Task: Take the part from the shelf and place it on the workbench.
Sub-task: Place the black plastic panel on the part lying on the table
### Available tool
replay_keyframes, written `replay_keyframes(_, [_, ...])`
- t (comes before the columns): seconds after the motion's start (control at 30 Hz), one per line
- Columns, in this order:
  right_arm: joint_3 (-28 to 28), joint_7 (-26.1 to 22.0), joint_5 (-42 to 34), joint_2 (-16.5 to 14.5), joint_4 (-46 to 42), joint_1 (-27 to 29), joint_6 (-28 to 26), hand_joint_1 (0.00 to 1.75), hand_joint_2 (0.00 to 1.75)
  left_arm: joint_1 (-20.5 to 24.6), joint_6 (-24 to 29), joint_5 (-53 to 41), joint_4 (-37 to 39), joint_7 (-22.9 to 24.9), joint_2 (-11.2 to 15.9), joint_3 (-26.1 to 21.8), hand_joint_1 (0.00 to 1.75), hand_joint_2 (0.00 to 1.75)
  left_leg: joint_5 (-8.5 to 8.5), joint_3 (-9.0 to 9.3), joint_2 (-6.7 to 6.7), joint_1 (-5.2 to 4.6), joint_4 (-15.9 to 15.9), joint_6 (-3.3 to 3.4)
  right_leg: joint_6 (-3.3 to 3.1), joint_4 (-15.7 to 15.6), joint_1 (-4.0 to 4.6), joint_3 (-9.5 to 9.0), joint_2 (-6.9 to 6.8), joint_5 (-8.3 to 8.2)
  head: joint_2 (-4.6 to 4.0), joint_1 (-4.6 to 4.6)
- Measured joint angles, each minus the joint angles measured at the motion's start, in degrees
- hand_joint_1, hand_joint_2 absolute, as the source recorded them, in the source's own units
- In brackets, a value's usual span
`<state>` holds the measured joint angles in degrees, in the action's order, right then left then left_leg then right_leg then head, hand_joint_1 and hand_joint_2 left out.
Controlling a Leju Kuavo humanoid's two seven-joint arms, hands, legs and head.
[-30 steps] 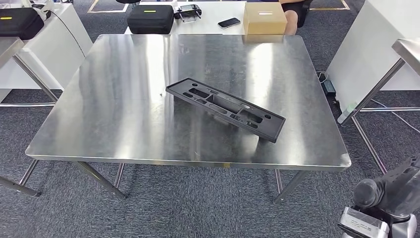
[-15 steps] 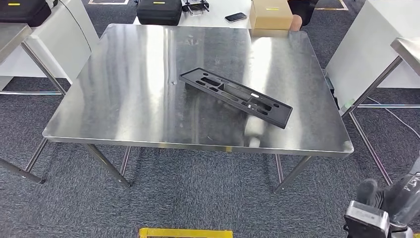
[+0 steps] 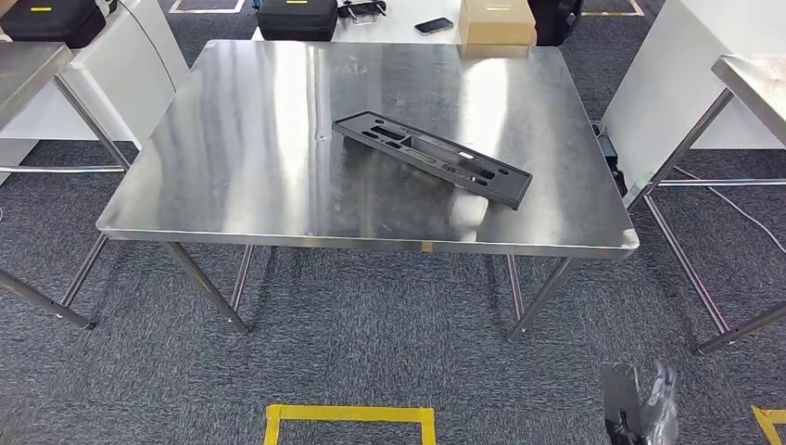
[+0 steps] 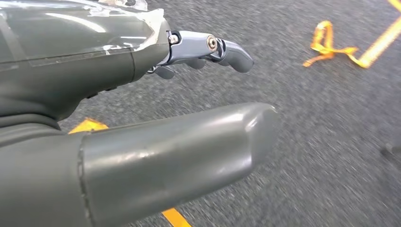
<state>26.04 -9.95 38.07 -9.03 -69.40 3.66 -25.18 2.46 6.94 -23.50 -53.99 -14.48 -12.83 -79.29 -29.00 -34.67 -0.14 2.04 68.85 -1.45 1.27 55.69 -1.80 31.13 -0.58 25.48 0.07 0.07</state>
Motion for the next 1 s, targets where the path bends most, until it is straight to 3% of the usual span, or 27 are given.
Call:
replay_keyframes(0.07, [2.1,-0.9,-0.6,-0.1,8.4,-1.7,-0.9,0.00,0.00,0.1,0.4,0.2,0.3,0.2,-0.6,-0.2,0.00,0.00,0.30,5.06,-0.45,0.20,-7.4,-0.63,0.81,1.0,-0.13,1.40,0.06,-0.56,0.00,-0.17])
replay_keyframes(0.13, [3.5,-1.7,-0.9,-0.1,14.4,-3.0,-1.6,0.00,0.00,0.2,0.4,0.3,0.5,0.3,-1.1,-0.5,0.00,0.00,-0.94,6.44,-0.95,-0.22,-10.7,-0.23,1.91,1.4,0.00,2.38,0.16,-1.33,0.00,-0.28])
replay_keyframes(0.2, [4.4,-2.0,-1.0,-0.1,18.9,-3.8,-1.9,0.00,0.00,0.3,0.5,0.3,0.6,0.3,-1.4,-0.7,0.00,0.00,-0.47,5.37,-0.82,-0.59,-10.9,1.34,3.01,1.4,-0.06,2.97,0.28,-1.97,0.00,-0.24])
replay_keyframes(0.23, [4.8,-2.0,-1.0,-0.1,20.6,-4.0,-1.9,0.00,0.00,0.3,0.5,0.3,0.7,0.3,-1.5,-0.8,0.00,0.00,0.06,4.74,-0.64,-0.74,-11.0,2.26,3.11,2.0,-0.14,3.48,0.33,-1.27,0.00,-0.18])
replay_keyframes(0.3, [5.5,-1.9,-0.9,-0.1,23.4,-4.5,-2.0,0.00,0.00,0.3,0.5,0.3,0.7,0.3,-1.6,-0.9,0.00,0.00,1.27,3.37,-0.22,-1.01,-11.1,3.76,2.41,6.2,-0.24,5.25,0.36,2.76,0.00,0.14])
replay_keyframes(0.37, [5.9,-0.5,-0.2,0.0,26.2,-5.3,-1.6,0.00,0.00,0.3,0.7,0.0,0.8,0.9,-1.7,-0.9,0.00,0.00,2.52,1.85,0.09,-1.48,-11.1,4.44,1.76,13.6,0.09,7.17,0.37,7.51,0.00,0.40])
replay_keyframes(0.4, [6.0,0.7,0.5,0.2,28.1,-5.8,-1.4,0.00,0.00,0.3,1.0,-0.3,1.0,1.3,-1.9,-0.9,0.00,0.00,3.21,1.02,0.24,-1.74,-11.0,4.61,1.82,16.7,0.31,7.42,0.39,8.67,0.00,0.40])
replay_keyframes(0.43, [6.1,2.0,1.4,0.4,30.5,-6.2,-1.3,0.00,0.00,0.3,1.6,-1.0,1.3,1.9,-2.2,-0.9,0.00,0.00,3.89,0.24,0.32,-2.00,-11.0,4.73,2.11,18.1,0.55,6.86,0.40,8.58,0.00,0.40])
replay_keyframes(0.47, [6.1,3.6,2.5,0.7,33.4,-6.5,-1.4,0.00,0.00,0.3,2.3,-1.9,1.8,2.3,-2.6,-0.9,0.00,0.00,4.54,-0.47,0.35,-2.25,-11.0,4.81,2.46,17.4,0.80,5.25,0.40,7.56,0.00,0.41])
replay_keyframes(0.5, [6.0,5.3,3.6,1.0,36.5,-6.8,-1.6,0.00,0.00,0.2,3.3,-3.0,2.6,2.7,-3.0,-0.9,0.00,0.00,5.16,-1.21,0.33,-2.47,-10.9,4.85,2.58,14.7,1.07,2.64,0.41,6.29,0.00,0.40])
replay_keyframes(0.57, [5.8,8.3,5.6,1.5,42.3,-6.9,-1.8,0.00,0.00,0.1,5.5,-4.8,4.9,3.2,-3.8,-0.9,0.00,0.00,6.32,-2.20,0.33,-2.80,-10.9,4.72,1.59,5.5,1.94,-4.00,0.35,5.71,0.00,0.37])
replay_keyframes(0.63, [5.4,10.1,7.0,1.9,46.4,-6.8,-1.7,0.00,0.00,-0.1,7.5,-5.7,7.3,3.9,-4.6,-1.0,0.00,0.00,7.47,-2.60,0.52,-2.86,-11.1,4.30,0.39,-0.7,2.68,-7.59,0.40,6.62,0.00,0.33])
replay_keyframes(0.67, [5.2,10.7,7.5,1.9,48.0,-6.8,-1.6,0.00,0.00,-0.2,8.4,-6.0,8.5,4.4,-4.9,-1.2,0.00,0.00,8.03,-2.67,0.61,-2.85,-11.3,4.01,0.08,-1.7,2.86,-7.82,0.43,6.61,0.00,0.33])
replay_keyframes(0.73, [4.7,11.6,8.1,2.1,50.6,-6.8,-1.2,0.00,0.00,-0.2,10.2,-6.7,10.9,5.2,-5.2,-1.6,0.00,0.00,7.92,-3.10,0.52,-2.66,-11.2,3.37,-0.68,-2.1,2.16,-7.00,0.42,5.37,0.00,0.43])
replay_keyframes(0.77, [4.5,11.8,8.2,2.2,51.5,-6.8,-0.9,0.00,0.00,-0.3,11.1,-7.2,12.3,5.4,-5.2,-1.7,0.00,0.00,6.33,-3.50,0.36,-2.55,-10.2,2.99,-1.23,-2.3,1.76,-6.52,0.35,4.63,0.00,0.27])
replay_keyframes(0.83, [4.3,12.1,8.3,2.2,52.8,-7.0,0.2,0.00,0.00,-0.3,12.3,-8.2,15.2,5.3,-4.8,-1.9,0.00,0.00,0.59,-4.69,0.04,-2.10,-5.2,2.16,-1.81,-2.4,1.32,-5.32,0.19,3.27,0.00,-0.06])
replay_keyframes(0.87, [4.2,12.2,8.3,2.2,53.3,-7.1,0.8,0.00,0.00,-0.3,12.5,-8.5,16.5,5.2,-4.6,-1.9,0.00,0.00,-2.08,-5.31,-0.02,-1.76,-1.5,1.72,-1.84,-2.4,1.24,-4.64,0.08,2.69,0.00,-0.21])
replay_keyframes(0.9, [4.1,12.2,8.2,2.2,53.8,-7.2,1.4,0.00,0.00,-0.3,12.6,-8.8,17.7,5.1,-4.2,-1.9,0.00,0.00,-3.41,-5.64,-0.04,-1.38,1.8,1.24,-1.56,-2.2,1.11,-3.97,-0.06,2.14,0.00,-0.22])
replay_keyframes(0.93, [4.0,12.3,8.2,2.1,54.3,-7.4,1.8,0.00,0.00,-0.2,12.6,-8.9,18.8,5.0,-3.9,-1.8,0.00,0.00,-3.37,-5.44,-0.03,-0.96,4.0,0.72,-1.24,-2.0,0.91,-3.22,-0.19,1.62,0.00,-0.23])
replay_keyframes(0.97, [3.9,12.3,8.2,2.1,54.6,-7.5,2.0,0.00,0.00,-0.2,12.6,-9.0,19.7,5.0,-3.7,-1.8,0.00,0.00,-2.11,-4.28,-0.01,-0.50,4.1,0.19,-0.87,-1.5,0.59,-2.39,-0.29,1.21,0.00,-0.23])
replay_keyframes(1.0, [3.9,12.3,8.1,2.1,54.8,-7.7,2.1,0.00,0.00,-0.2,12.6,-9.1,20.5,5.0,-3.4,-1.8,0.00,0.00,-0.41,-2.08,0.02,0.01,2.0,-0.37,-0.53,-0.8,0.18,-1.49,-0.34,0.91,0.00,-0.25])
